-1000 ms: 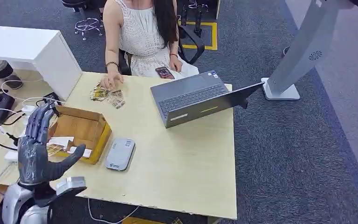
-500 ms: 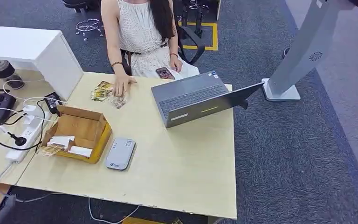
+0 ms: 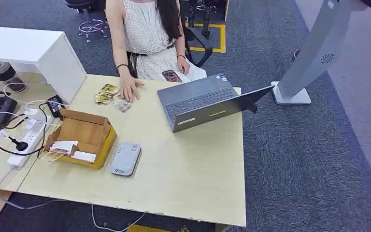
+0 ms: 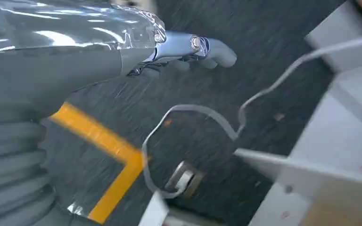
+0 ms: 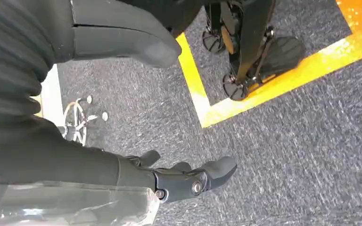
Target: Pass the card to the sensor for recognition and then transmit it.
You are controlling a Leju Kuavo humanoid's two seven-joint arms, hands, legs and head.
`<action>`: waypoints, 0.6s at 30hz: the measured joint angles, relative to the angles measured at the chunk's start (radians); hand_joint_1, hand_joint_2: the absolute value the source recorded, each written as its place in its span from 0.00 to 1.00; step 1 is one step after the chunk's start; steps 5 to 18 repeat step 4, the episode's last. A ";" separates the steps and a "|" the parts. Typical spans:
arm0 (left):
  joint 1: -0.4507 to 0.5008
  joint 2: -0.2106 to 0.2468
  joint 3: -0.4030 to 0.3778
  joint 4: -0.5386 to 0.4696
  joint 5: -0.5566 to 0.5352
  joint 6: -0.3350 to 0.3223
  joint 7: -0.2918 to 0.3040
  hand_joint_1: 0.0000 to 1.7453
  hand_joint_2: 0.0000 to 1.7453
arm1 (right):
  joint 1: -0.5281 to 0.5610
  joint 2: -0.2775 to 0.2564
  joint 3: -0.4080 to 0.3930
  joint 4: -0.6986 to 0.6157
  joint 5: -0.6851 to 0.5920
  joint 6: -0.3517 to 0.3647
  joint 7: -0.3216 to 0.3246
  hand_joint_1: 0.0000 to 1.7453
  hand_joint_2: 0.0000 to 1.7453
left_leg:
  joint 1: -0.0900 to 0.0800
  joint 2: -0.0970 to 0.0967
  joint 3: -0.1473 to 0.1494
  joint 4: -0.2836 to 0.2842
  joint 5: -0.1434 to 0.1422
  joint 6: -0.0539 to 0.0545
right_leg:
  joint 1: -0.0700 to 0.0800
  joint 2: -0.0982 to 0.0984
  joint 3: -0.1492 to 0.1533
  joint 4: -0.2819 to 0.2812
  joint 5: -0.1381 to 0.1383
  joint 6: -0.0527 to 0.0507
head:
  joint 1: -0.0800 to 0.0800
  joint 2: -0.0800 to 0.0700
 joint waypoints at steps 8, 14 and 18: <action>0.001 0.005 -0.072 0.050 0.040 0.020 0.048 0.00 0.00 | 0.014 -0.011 0.058 -0.010 -0.043 0.014 0.005 0.00 0.00 | 0.000 0.000 0.000 0.000 0.000 0.000 | 0.000 0.000 0.000 0.000 0.000 0.000 | 0.000 0.000; 0.001 0.005 -0.072 0.050 0.040 0.020 0.048 0.00 0.00 | 0.014 -0.011 0.058 -0.010 -0.043 0.014 0.005 0.00 0.00 | 0.000 0.000 0.000 0.000 0.000 0.000 | 0.000 0.000 0.000 0.000 0.000 0.000 | 0.000 0.000; 0.001 0.005 -0.072 0.050 0.040 0.020 0.048 0.00 0.00 | 0.014 -0.011 0.058 -0.010 -0.043 0.014 0.005 0.00 0.00 | 0.000 0.000 0.000 0.000 0.000 0.000 | 0.000 0.000 0.000 0.000 0.000 0.000 | 0.000 0.000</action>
